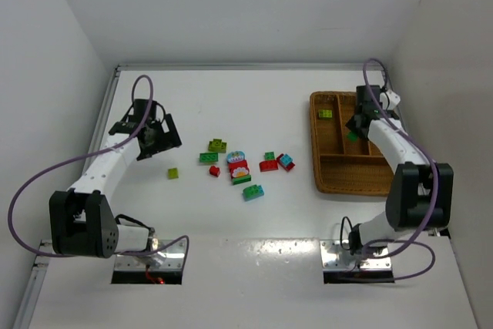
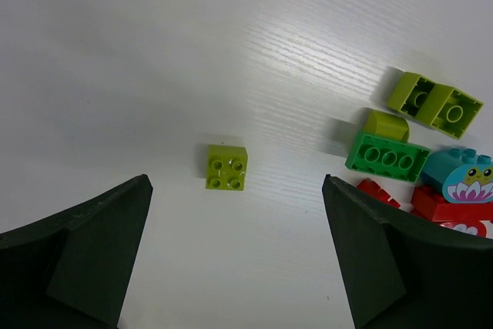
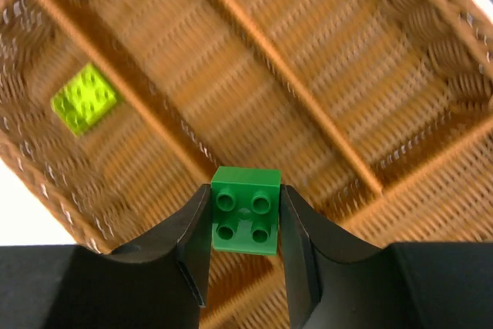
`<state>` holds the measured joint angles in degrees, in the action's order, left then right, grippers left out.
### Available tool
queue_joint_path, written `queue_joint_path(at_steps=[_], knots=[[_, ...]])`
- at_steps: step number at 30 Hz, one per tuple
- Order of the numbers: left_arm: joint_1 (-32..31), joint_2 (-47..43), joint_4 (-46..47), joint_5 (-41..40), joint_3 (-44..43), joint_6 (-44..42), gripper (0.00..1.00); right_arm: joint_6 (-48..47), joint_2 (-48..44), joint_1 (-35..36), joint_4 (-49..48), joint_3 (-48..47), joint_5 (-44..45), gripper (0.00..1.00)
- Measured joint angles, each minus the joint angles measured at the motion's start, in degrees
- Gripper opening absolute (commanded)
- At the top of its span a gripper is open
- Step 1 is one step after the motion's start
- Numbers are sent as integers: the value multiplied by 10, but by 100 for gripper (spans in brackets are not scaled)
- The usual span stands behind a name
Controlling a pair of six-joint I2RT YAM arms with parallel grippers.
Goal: Sort the legos into containers by color
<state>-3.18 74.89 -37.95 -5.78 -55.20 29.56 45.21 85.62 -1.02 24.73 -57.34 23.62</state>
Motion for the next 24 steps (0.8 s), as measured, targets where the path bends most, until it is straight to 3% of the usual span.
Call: queue_joint_path(at_steps=[4,6,7,9,13,18,24], knots=[[-1,1,-1,0,0,-4,100,0,66,-17,-9,-66,2,39],[-1,2,-1,0,0,-4,100,1,105,-23,-13,-108,2,54],[-1,2,-1,0,0,-4,100,2,129,-23,-15,-135,3,70],[-1,2,-2,-1,0,-5,100,2,169,-25,-15,-178,4,76],[-1,2,-3,-2,0,-4,100,-4,197,-22,-8,-206,4,74],[-1,3,-3,-9,0,-5,100,-32,126,10,-18,-160,-11,67],[-1,3,-3,-16,-2,-5,100,-107,41,203,-38,-109,-95,75]])
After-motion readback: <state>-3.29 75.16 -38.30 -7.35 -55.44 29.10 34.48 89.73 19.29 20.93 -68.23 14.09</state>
